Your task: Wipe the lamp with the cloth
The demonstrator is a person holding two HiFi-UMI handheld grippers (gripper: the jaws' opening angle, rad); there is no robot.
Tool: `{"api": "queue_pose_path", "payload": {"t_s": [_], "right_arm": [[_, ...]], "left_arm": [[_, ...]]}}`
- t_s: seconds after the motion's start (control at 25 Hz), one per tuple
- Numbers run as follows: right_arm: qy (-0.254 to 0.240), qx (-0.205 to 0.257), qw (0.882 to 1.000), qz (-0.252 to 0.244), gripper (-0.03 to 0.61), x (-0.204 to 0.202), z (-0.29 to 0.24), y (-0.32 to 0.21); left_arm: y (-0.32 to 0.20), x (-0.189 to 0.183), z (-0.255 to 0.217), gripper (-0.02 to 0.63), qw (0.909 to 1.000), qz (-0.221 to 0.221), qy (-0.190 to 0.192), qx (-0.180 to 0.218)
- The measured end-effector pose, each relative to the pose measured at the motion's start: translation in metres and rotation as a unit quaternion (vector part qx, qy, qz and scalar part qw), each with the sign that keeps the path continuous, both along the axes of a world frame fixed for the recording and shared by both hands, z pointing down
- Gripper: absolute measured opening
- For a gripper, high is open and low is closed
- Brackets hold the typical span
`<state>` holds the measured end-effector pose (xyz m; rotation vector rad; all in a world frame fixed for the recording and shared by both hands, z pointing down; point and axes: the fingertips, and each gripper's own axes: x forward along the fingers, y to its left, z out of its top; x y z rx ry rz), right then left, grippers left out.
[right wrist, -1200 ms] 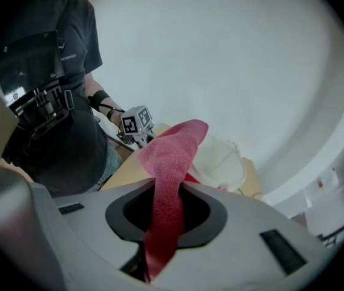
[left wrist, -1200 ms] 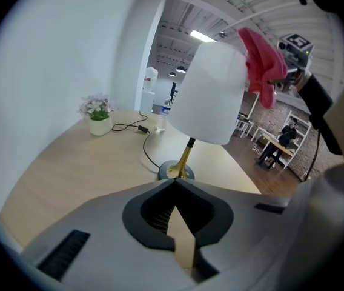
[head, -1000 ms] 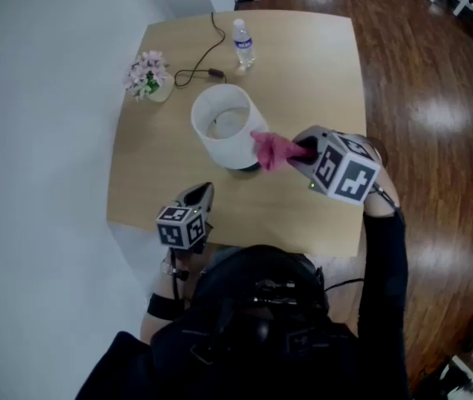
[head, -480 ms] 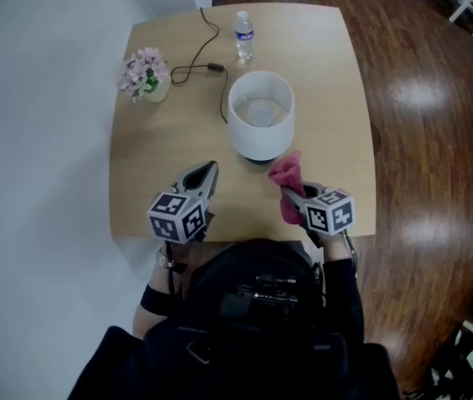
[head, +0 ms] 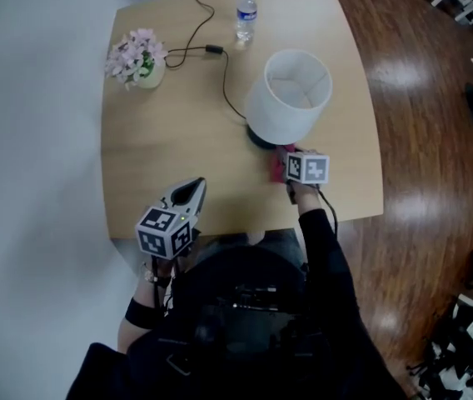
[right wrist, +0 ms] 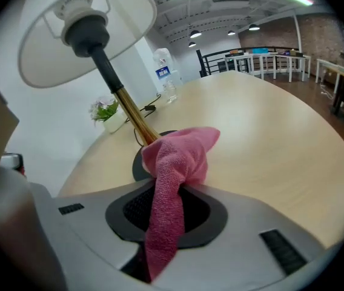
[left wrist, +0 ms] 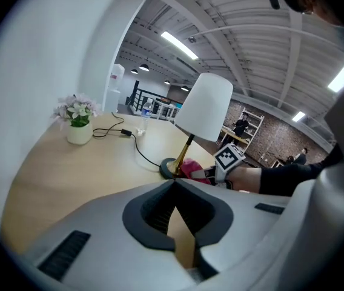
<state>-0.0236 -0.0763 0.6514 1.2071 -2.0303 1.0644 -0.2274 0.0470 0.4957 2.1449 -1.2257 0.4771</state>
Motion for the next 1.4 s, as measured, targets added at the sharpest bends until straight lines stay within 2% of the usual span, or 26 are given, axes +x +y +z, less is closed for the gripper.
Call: {"api": "queue_pose_path", "payload": {"t_s": [0.12, 0.32, 0.6, 0.8, 1.04, 1.16, 1.4], "right_arm": [[0.007, 0.008, 1.0, 0.021, 0.075, -0.006, 0.001, -0.011], [0.0, -0.008, 1.0, -0.006, 0.075, -0.032, -0.003, -0.001], [-0.037, -0.013, 0.999, -0.009, 0.074, -0.079, -0.003, -0.004], [-0.048, 0.006, 0.999, 0.019, 0.074, -0.105, -0.008, -0.027], [-0.064, 0.055, 0.994, 0.066, 0.075, -0.118, -0.014, -0.045], [-0.073, 0.089, 0.991, 0.072, 0.075, -0.121, -0.02, -0.047], [-0.054, 0.061, 0.995, 0.062, 0.075, -0.113, -0.01, -0.035]], "left_arm": [[0.013, -0.013, 0.011, 0.005, 0.9998, -0.009, 0.002, -0.018], [0.02, -0.025, 0.027, 0.004, 0.9989, -0.031, 0.017, -0.032], [0.022, -0.035, 0.041, 0.005, 0.9974, -0.049, 0.035, -0.041], [0.024, -0.047, 0.044, 0.005, 0.9967, -0.062, 0.031, -0.044], [0.029, -0.066, 0.046, 0.005, 0.995, -0.082, 0.027, -0.049], [0.035, -0.07, 0.049, 0.005, 0.9943, -0.088, 0.027, -0.054], [0.038, -0.069, 0.056, 0.005, 0.9941, -0.083, 0.031, -0.063]]}}
